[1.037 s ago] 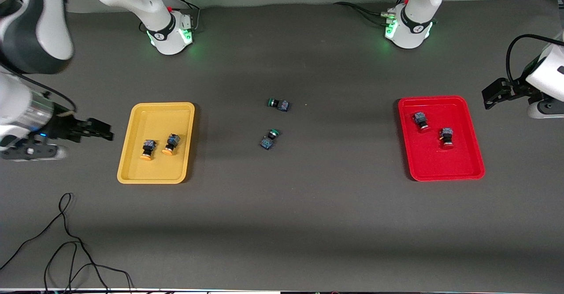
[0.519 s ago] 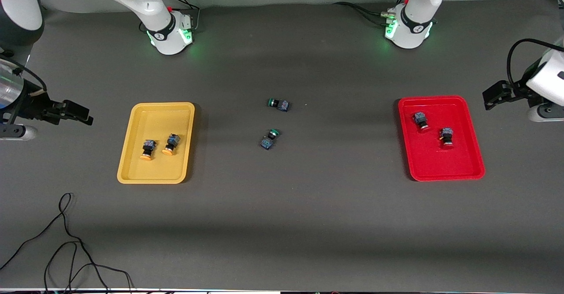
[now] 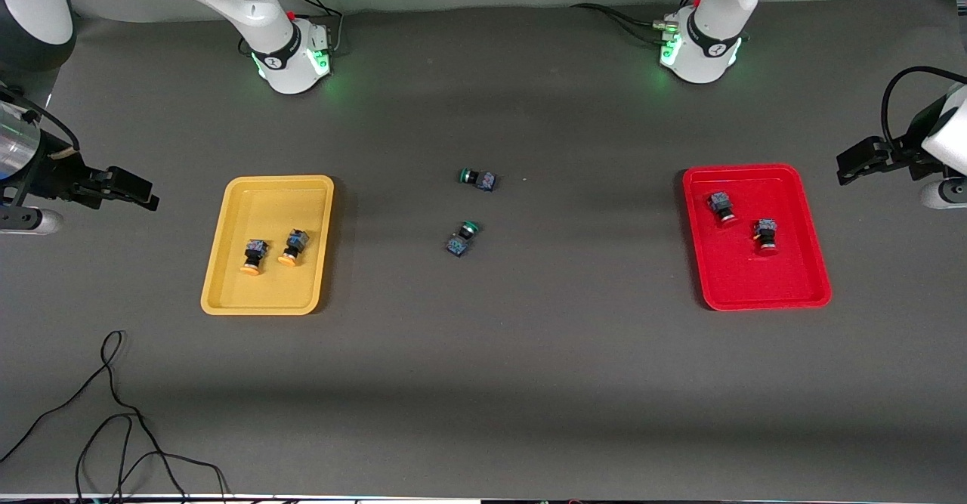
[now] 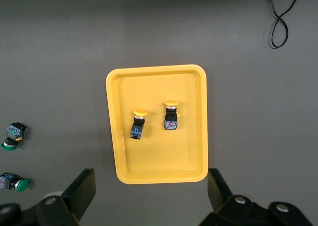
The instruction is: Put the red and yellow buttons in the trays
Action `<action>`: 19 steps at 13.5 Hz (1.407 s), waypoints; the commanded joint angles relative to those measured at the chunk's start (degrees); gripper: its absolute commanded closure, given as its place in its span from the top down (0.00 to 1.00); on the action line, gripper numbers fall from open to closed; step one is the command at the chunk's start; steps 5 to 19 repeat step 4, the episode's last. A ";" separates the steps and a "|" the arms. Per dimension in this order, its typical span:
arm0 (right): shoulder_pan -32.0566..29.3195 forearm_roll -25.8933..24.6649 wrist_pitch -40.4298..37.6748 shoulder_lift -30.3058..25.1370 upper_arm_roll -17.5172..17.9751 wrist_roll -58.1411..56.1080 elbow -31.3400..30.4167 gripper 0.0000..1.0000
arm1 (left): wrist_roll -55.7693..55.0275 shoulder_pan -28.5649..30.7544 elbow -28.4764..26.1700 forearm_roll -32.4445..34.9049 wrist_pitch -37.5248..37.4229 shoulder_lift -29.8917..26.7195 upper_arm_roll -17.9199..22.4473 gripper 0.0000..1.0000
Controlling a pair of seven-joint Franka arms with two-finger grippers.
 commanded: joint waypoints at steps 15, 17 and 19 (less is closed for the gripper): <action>-0.26 -1.39 -0.14 -0.87 -0.10 0.93 -0.22 1.00 | 1.03 0.10 0.63 -0.60 -1.89 -0.03 -0.18 0.99; -0.26 -1.39 -0.14 -0.87 -0.10 0.93 -0.22 1.00 | 1.03 0.10 0.63 -0.60 -1.89 -0.03 -0.18 0.99; -0.26 -1.39 -0.14 -0.87 -0.10 0.93 -0.22 1.00 | 1.03 0.10 0.63 -0.60 -1.89 -0.03 -0.18 0.99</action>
